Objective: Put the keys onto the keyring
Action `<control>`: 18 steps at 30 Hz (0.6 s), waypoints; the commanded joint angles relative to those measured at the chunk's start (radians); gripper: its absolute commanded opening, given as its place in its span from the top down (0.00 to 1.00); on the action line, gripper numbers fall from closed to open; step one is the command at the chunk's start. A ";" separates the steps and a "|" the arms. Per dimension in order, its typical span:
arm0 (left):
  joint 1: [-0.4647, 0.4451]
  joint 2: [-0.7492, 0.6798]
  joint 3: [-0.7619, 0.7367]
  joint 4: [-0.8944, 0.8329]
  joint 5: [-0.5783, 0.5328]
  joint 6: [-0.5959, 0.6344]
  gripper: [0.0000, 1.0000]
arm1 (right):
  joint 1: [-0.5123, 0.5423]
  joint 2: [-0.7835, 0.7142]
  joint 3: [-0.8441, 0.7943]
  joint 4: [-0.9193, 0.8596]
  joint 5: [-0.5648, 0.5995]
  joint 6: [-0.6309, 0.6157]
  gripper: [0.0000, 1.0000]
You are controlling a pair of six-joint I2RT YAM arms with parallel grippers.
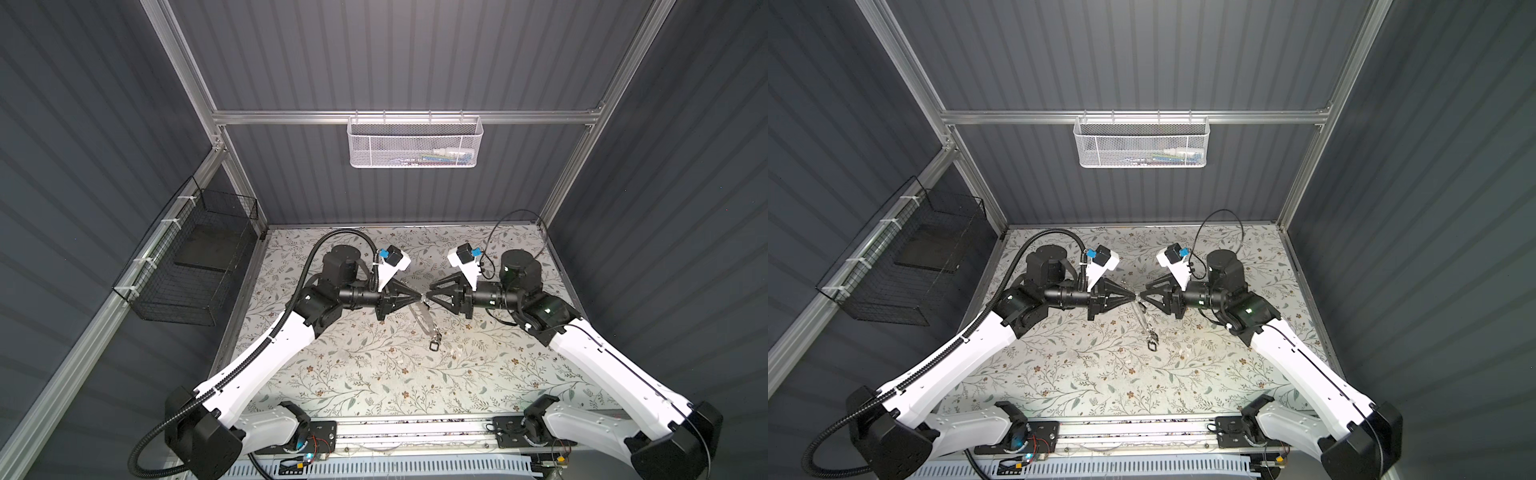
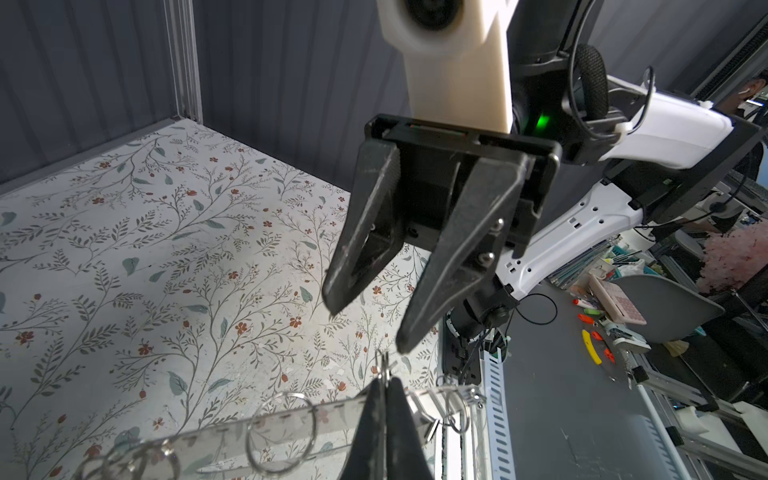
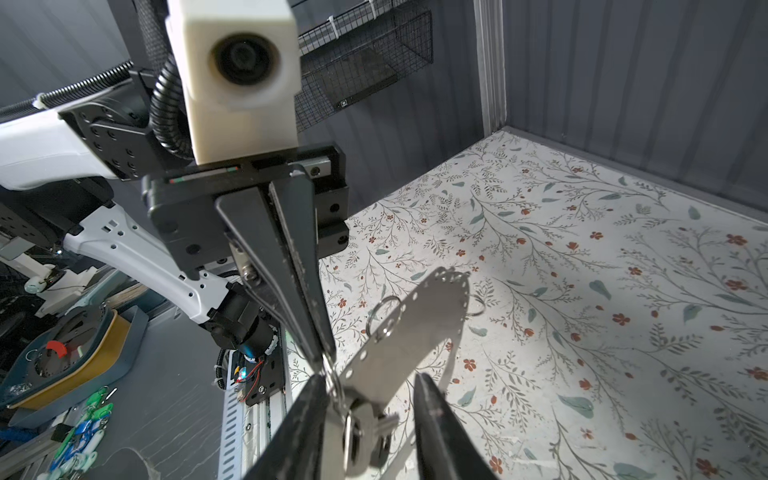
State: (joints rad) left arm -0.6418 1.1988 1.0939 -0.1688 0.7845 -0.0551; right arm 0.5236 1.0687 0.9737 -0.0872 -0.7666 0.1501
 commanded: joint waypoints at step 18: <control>-0.006 -0.049 -0.008 0.168 -0.022 -0.051 1.00 | -0.006 0.043 -0.040 0.263 -0.171 0.196 0.76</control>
State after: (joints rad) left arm -0.6418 1.1557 1.0630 -0.0357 0.7368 -0.0910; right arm 0.5148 1.1118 0.9279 0.1520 -0.9112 0.3416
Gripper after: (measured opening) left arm 0.046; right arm 0.242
